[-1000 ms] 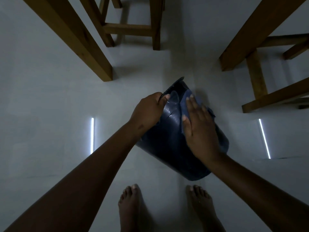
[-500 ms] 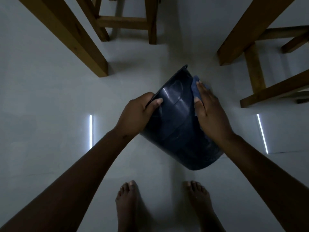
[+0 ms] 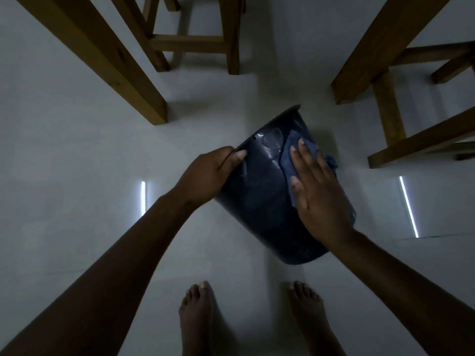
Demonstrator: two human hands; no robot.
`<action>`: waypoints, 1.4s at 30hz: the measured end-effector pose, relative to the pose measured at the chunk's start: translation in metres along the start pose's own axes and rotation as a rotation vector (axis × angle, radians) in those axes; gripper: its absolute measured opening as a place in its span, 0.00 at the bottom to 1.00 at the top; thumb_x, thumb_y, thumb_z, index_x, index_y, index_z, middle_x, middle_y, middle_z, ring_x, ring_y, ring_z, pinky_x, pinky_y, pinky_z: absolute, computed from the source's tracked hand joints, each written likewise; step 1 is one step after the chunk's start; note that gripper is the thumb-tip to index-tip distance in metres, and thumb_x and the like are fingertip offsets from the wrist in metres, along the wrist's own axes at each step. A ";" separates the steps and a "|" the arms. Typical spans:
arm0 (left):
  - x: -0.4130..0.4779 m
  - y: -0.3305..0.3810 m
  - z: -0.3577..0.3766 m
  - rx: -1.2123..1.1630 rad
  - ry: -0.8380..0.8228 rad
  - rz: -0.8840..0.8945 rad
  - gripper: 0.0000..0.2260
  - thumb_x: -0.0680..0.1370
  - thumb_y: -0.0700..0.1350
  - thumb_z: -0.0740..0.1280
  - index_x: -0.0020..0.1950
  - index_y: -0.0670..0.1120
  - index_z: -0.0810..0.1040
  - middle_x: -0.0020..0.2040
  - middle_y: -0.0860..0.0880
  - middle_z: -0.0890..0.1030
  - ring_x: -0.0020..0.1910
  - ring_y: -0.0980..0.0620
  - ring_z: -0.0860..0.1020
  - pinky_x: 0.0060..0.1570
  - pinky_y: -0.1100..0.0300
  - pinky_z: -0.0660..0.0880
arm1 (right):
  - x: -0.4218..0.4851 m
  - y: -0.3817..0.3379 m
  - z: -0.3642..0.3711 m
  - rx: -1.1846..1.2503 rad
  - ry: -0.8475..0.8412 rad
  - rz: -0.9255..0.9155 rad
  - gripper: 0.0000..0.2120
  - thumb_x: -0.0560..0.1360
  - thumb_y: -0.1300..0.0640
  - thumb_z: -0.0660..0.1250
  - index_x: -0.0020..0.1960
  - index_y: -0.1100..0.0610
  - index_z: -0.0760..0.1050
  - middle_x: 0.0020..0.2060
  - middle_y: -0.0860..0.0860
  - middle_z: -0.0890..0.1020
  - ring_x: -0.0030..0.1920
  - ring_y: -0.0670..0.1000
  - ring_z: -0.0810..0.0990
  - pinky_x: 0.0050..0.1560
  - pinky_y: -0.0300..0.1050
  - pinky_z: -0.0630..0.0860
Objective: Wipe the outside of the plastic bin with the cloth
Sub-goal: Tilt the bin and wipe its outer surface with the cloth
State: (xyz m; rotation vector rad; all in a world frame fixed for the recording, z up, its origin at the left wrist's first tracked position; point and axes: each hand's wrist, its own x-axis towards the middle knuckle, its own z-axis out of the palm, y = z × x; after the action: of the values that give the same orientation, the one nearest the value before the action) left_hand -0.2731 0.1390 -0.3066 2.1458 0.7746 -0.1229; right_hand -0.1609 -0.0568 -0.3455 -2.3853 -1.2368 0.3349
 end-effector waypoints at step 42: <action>0.012 0.009 0.008 0.020 0.093 0.071 0.15 0.82 0.56 0.56 0.39 0.52 0.71 0.32 0.56 0.75 0.37 0.52 0.77 0.36 0.62 0.69 | -0.024 -0.020 0.015 -0.217 -0.051 -0.104 0.25 0.81 0.51 0.50 0.78 0.51 0.54 0.78 0.50 0.56 0.78 0.59 0.50 0.73 0.57 0.56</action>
State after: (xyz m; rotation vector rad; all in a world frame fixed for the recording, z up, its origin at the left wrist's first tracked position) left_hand -0.2566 0.1348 -0.3100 2.2083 0.7514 0.0066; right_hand -0.1952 -0.0625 -0.3488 -2.4932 -1.4817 0.2418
